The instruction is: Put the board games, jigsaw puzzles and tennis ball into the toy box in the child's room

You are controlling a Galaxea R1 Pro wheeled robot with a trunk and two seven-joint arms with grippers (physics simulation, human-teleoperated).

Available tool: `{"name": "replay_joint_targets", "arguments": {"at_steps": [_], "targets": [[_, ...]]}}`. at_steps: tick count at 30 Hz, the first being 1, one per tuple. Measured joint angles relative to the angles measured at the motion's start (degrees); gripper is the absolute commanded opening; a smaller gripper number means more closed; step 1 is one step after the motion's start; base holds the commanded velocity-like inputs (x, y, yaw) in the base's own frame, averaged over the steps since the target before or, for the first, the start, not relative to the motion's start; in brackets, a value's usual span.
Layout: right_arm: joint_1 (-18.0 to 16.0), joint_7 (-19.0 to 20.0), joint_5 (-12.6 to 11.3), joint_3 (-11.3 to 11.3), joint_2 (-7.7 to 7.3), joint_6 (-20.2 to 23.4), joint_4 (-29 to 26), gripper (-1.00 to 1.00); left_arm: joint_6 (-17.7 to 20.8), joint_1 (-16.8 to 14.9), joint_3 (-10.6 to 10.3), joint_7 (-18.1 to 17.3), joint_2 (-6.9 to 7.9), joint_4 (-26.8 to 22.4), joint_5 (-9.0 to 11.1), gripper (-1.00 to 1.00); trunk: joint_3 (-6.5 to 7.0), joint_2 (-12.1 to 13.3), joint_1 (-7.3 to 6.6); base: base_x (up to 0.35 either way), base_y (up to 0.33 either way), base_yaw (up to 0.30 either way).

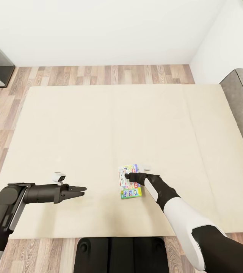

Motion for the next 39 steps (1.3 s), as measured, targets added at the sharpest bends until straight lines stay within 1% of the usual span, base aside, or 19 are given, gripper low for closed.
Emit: {"name": "replay_joint_targets", "arguments": {"at_steps": [21, 29, 39], "targets": [[0.0, 0.2, 0.0, -0.1, 0.18, 0.1, 0.0, 1.0, 0.0, 0.0, 0.0, 0.0, 0.02, 0.0, 0.0, 1.0, 0.0, 0.0, 0.0, 0.0, 0.0, 0.0], [0.0, 0.2, 0.0, -0.1, 0.08, 1.3, -0.1, 1.0, 0.1, 0.0, 0.0, 0.0, 0.02, 0.0, 0.0, 1.0, 0.0, 0.0, 0.0, 0.0, 0.0, 0.0], [0.0, 0.3, 0.0, -0.1, 0.07, 1.6, -0.1, 1.0, 0.0, 0.0, 0.0, 0.0, 0.02, 0.0, 0.0, 1.0, 0.0, 0.0, 0.0, 0.0, 0.0, 0.0]]}}
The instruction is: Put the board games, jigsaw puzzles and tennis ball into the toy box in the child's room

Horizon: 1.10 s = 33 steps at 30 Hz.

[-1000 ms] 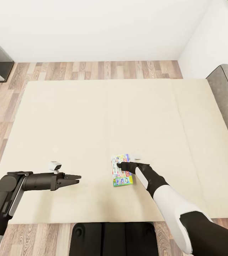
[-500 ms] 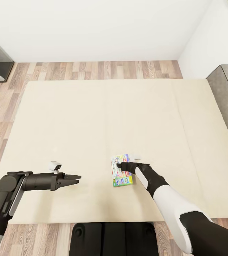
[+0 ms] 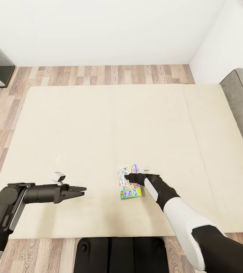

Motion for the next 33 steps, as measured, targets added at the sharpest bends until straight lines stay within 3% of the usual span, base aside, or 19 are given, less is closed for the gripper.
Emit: {"name": "replay_joint_targets", "arguments": {"at_steps": [17, 33], "targets": [[0.0, 0.0, 0.0, 0.0, -0.02, 0.2, 0.0, 1.0, 0.0, 0.0, 0.0, 0.0, 0.06, 0.0, 0.1, 1.0, 0.0, 0.0, 0.0, 0.0, 0.0, 0.0], [0.0, -0.2, -0.2, -0.1, 0.8, 6.1, -0.7, 1.0, 0.0, 0.0, 0.0, 0.0, 0.09, 0.0, 0.1, 1.0, 0.0, 0.0, 0.0, 0.0, 0.0, 0.0]]}}
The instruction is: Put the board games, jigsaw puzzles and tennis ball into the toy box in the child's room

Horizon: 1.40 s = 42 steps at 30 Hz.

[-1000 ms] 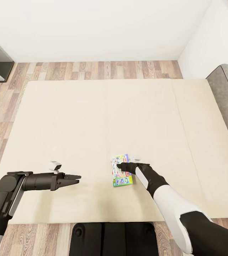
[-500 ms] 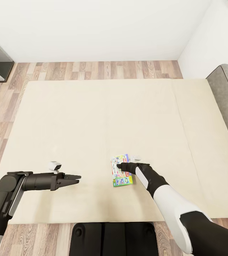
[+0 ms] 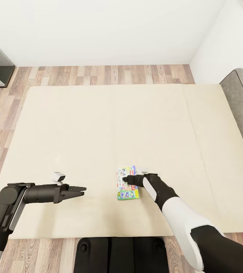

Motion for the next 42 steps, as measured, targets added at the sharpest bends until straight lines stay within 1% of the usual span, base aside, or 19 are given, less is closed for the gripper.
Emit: {"name": "replay_joint_targets", "arguments": {"at_steps": [17, 42], "targets": [[0.0, 0.3, -0.2, 0.1, 0.03, -0.4, -0.2, 1.0, 0.0, 0.0, 0.0, 0.0, -0.01, 0.0, 0.0, 1.0, 0.0, 0.0, 0.0, 0.0, 0.0, 0.0], [0.0, 0.3, 0.2, 0.1, 0.0, -0.6, -0.2, 1.0, 0.0, 0.0, 0.0, 0.0, -0.09, 0.0, 0.0, 1.0, 0.0, 0.0, 0.0, 0.0, 0.0, 0.0]]}}
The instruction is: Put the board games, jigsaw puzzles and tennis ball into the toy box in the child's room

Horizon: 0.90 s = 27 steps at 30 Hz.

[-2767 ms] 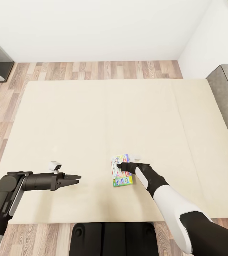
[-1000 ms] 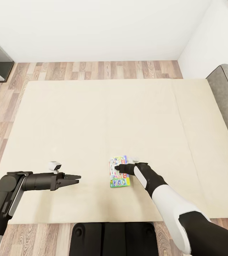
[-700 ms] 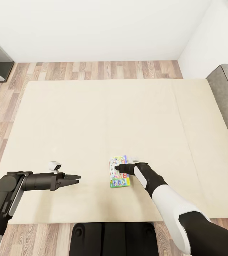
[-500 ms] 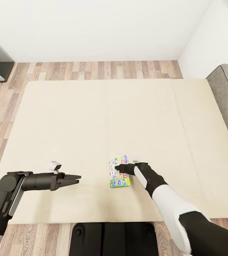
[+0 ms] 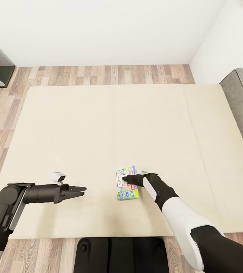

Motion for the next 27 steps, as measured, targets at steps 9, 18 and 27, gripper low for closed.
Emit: {"name": "replay_joint_targets", "arguments": {"at_steps": [9, 18, 27], "targets": [[0.0, -0.1, -0.2, 0.1, 0.03, -1.6, 0.0, 1.0, 0.0, 0.0, 0.0, 0.0, 0.01, 0.0, 0.0, 1.0, 0.0, 0.0, 0.0, 0.0, 0.0, 0.0], [0.0, -0.1, -0.3, 0.1, 0.03, -1.9, 0.0, 1.0, 0.0, 0.0, 0.0, 0.0, 0.03, 0.0, 0.0, 1.0, 0.0, 0.0, 0.0, 0.0, 0.0, 0.0], [0.0, 0.0, -0.3, 0.1, 0.03, -2.0, 0.0, 1.0, 0.0, 0.0, 0.0, 0.0, 0.0, 0.0, 0.0, 1.0, 0.0, 0.0, 0.0, 0.0, 0.0, 0.0]]}}
